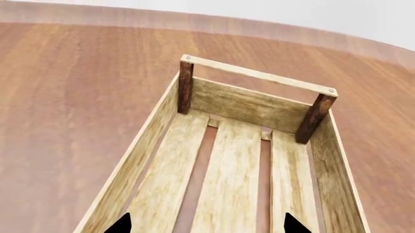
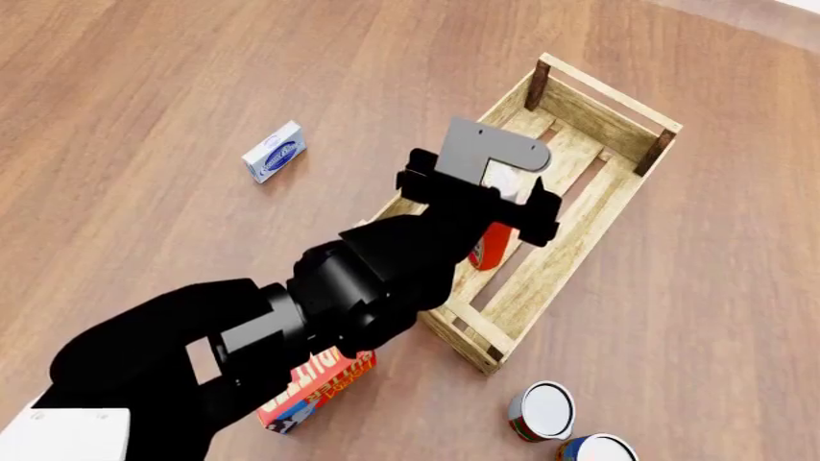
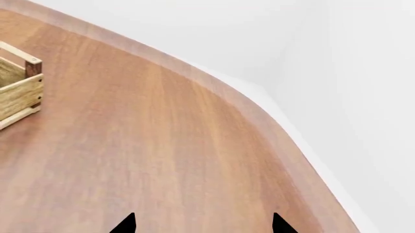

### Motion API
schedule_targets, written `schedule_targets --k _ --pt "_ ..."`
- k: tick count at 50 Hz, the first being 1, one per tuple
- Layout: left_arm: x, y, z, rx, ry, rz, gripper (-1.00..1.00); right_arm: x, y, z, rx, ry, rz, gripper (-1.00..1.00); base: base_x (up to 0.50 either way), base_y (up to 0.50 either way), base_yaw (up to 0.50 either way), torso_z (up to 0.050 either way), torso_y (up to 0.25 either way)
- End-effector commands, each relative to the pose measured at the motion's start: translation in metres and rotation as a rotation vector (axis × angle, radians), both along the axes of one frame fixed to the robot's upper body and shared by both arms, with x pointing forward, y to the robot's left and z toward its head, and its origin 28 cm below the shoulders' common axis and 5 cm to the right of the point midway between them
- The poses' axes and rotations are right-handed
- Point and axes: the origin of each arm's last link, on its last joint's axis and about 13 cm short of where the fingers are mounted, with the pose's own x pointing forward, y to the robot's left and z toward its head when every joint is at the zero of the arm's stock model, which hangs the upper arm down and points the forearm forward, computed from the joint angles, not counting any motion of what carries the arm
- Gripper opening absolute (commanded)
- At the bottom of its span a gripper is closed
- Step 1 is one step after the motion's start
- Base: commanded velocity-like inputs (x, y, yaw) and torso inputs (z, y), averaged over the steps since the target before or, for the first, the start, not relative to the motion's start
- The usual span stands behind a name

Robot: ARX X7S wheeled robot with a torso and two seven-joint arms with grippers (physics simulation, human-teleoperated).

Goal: Pick up the ketchup, and put it in the wooden tray.

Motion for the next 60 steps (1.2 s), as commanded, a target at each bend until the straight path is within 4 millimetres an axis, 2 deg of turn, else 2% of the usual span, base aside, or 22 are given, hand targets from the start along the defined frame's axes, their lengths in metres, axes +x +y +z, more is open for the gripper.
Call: schedule_targets --k 1,21,34,39,44,51,56,60 --pt "0.000 -0.002 0.008 -0.013 -0.013 -0.017 1.00 -0.001 0.003 -0.001 -0.003 -0.004 0.007 1.00 0.00 0.00 0.00 0.000 0.000" --pt "-0.010 -0.014 0.043 -0.053 -0.074 -0.044 1.00 -0.036 0.020 0.017 -0.011 -0.025 0.017 1.00 0.00 0.00 0.00 0.000 0.000" --pt "-0.014 0.006 0.068 -0.085 -0.190 -0.019 1.00 -0.040 0.031 0.023 -0.015 -0.043 0.041 1.00 0.00 0.00 0.00 0.000 0.051" --pt "-0.021 0.021 0.079 -0.114 -0.253 -0.003 1.00 -0.025 0.045 0.012 -0.026 -0.052 0.066 1.00 0.00 0.00 0.00 0.000 0.220" --pt "-0.030 0.036 0.087 -0.149 -0.281 0.005 1.00 -0.022 0.052 0.008 -0.038 -0.062 0.096 1.00 0.00 0.00 0.00 0.000 0.223" --pt "-0.046 0.065 0.094 -0.199 -0.308 0.031 1.00 0.024 0.067 0.018 -0.048 -0.070 0.141 1.00 0.00 0.00 0.00 0.000 0.222" --pt "-0.053 0.087 0.087 -0.211 -0.346 0.089 1.00 0.034 0.078 0.025 -0.051 -0.081 0.179 1.00 0.00 0.00 0.00 0.000 0.223" --pt "-0.064 0.105 0.072 -0.206 -0.403 0.146 1.00 0.038 0.085 0.029 -0.055 -0.093 0.225 1.00 0.00 0.00 0.00 0.000 0.222"
